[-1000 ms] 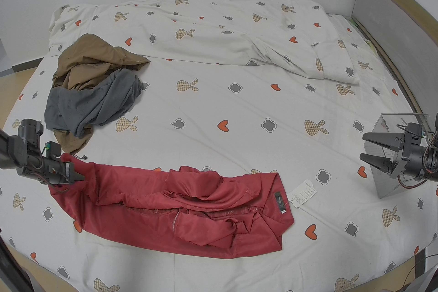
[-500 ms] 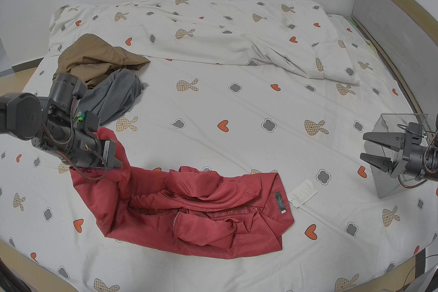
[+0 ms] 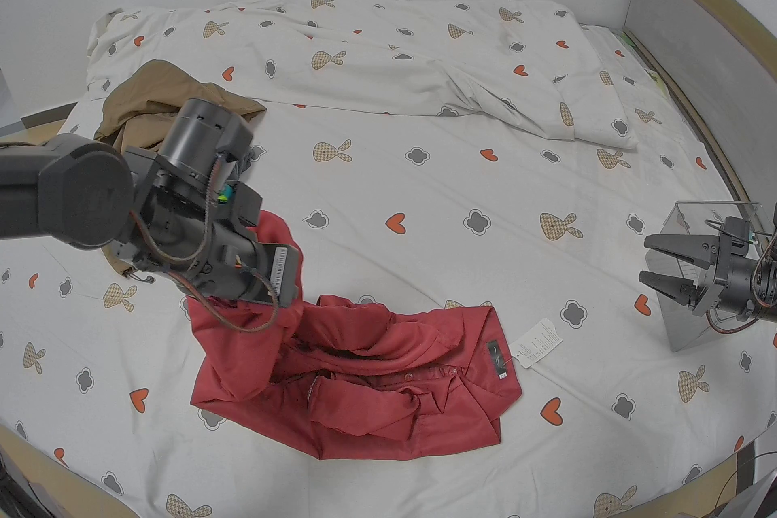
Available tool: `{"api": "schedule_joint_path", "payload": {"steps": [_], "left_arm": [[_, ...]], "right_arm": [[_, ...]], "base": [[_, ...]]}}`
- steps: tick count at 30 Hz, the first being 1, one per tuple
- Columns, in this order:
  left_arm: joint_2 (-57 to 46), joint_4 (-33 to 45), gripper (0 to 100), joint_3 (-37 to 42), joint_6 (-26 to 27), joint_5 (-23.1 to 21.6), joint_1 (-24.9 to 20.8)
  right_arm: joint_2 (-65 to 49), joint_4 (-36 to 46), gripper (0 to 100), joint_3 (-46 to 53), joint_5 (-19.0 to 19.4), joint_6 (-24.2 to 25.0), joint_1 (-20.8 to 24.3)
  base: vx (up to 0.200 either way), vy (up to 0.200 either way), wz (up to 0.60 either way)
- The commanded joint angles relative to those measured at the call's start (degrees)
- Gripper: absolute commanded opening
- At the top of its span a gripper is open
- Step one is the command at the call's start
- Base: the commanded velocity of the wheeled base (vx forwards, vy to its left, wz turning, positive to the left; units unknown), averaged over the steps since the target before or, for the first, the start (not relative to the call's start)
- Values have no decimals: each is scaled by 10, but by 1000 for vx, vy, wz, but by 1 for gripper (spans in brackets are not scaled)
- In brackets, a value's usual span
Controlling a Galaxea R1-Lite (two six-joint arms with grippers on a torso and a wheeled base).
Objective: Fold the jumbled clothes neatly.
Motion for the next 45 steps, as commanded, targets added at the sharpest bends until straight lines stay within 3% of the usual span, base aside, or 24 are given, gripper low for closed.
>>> {"api": "schedule_joint_path", "payload": {"steps": [1, 6, 9, 30, 31, 34, 45], "left_arm": [[48, 2, 0, -36, -9, 3, -54], [89, 1, 0, -60, -34, 9, -108], [130, 0, 0, -86, -46, 36, -133], [276, 8, 0, -230, -40, 55, -206], [284, 9, 100, -237, -40, 59, -208], [306, 12, 100, -266, -41, 76, -213], [292, 9, 100, -315, -40, 69, -236]], "right_arm": [[-1, 0, 100, 0, 0, 0, 0], [-1, 0, 100, 1, 0, 0, 1], [-1, 0, 100, 1, 0, 0, 1], [-1, 0, 100, 0, 0, 0, 0], [-1, 0, 100, 1, 0, 0, -1], [-1, 0, 100, 1, 0, 0, -1], [-8, 0, 100, 2, 0, 0, 0]], "base": [[0, 0, 0], [0, 0, 0], [0, 0, 0], [0, 0, 0], [0, 0, 0], [0, 0, 0], [0, 0, 0]]}}
